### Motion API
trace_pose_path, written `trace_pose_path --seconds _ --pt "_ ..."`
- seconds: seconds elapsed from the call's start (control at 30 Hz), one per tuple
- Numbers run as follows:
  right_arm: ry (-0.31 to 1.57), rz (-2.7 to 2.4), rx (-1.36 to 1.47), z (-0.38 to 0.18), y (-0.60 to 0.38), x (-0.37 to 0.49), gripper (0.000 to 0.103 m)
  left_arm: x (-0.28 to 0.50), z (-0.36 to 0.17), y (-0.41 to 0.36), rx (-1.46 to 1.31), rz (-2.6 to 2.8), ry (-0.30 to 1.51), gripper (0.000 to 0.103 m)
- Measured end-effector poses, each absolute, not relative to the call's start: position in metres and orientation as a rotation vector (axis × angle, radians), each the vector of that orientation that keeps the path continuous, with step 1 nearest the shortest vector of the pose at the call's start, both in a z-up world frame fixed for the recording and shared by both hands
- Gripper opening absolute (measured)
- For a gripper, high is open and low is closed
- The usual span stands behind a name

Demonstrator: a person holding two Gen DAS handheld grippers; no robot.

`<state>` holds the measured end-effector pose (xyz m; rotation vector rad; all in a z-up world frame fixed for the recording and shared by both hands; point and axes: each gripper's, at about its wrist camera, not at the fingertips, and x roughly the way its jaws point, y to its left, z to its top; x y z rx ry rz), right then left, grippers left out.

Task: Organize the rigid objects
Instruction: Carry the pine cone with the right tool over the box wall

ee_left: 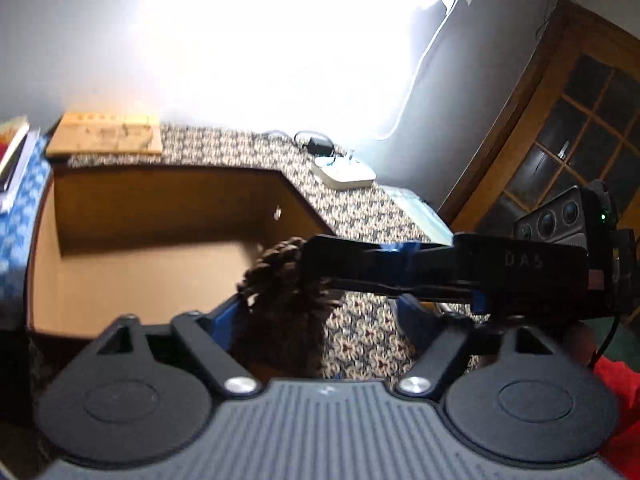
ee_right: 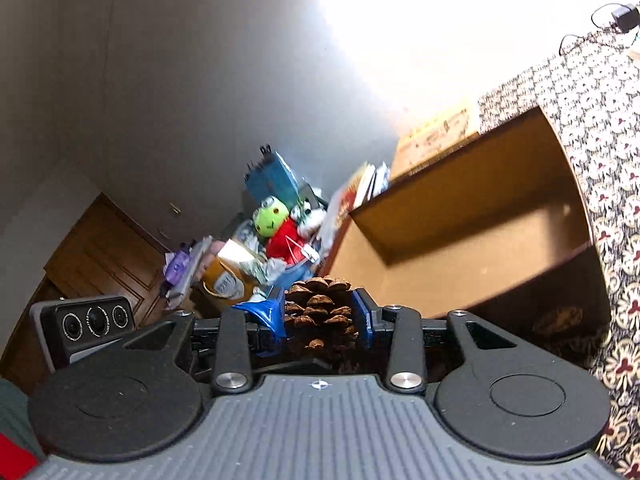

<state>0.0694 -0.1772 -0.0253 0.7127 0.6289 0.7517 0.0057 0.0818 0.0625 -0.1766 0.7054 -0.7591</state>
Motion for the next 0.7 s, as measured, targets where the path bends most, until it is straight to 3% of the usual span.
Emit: trace_pose_path --seconds 0.23,0.5,0.7 --pt "0.562 0.775 0.704 -0.005 -0.180 0.079 0.020 0.023 0.090 0.085 -0.212 -0.750 0.636 0.056" --pt "0.488 0.815 0.640 0.026 -0.166 0.114 0.020 0.057 0.126 0.084 -0.139 -0.698 0.538 0.054" --pt "0.582 0.800 0.632 0.027 -0.148 0.171 0.020 0.110 0.116 0.090 -0.131 -0.635 0.594 0.054"
